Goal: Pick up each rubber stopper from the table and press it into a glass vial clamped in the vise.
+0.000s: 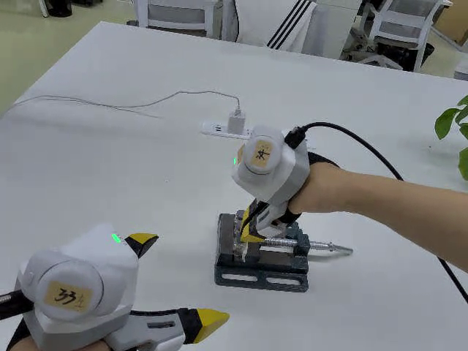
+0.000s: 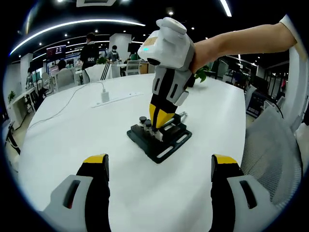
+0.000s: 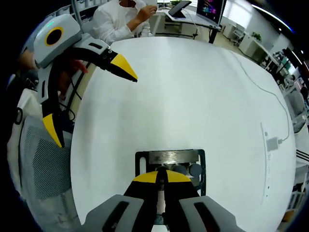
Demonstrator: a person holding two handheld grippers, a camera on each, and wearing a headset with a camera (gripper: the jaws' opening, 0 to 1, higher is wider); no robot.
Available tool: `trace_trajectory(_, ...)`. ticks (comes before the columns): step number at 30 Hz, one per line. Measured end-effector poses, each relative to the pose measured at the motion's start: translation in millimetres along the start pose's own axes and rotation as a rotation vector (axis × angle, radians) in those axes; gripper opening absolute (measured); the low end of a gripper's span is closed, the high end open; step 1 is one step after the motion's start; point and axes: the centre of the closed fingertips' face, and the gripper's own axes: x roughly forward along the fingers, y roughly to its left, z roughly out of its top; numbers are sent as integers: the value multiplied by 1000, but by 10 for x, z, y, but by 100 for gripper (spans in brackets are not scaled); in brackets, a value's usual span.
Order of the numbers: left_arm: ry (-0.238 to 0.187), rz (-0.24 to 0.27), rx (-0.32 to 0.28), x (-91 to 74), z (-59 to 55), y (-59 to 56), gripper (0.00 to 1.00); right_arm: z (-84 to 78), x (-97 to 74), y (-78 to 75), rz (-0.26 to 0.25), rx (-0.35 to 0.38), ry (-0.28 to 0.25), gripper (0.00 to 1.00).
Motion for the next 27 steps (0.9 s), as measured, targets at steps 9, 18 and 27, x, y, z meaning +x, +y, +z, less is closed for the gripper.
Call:
trace_trajectory(9,3,0,5,0,7,-2,86,-65,-24,26,2,27,-27,12)
trace_trajectory(18,13,-6,7,31,-15,-7,86,-224,-103,193,-12,127,-145,39)
trace_trajectory(27,28,-12,21,48,-26,30,86,-427,-186,268,-71,290,-307,72)
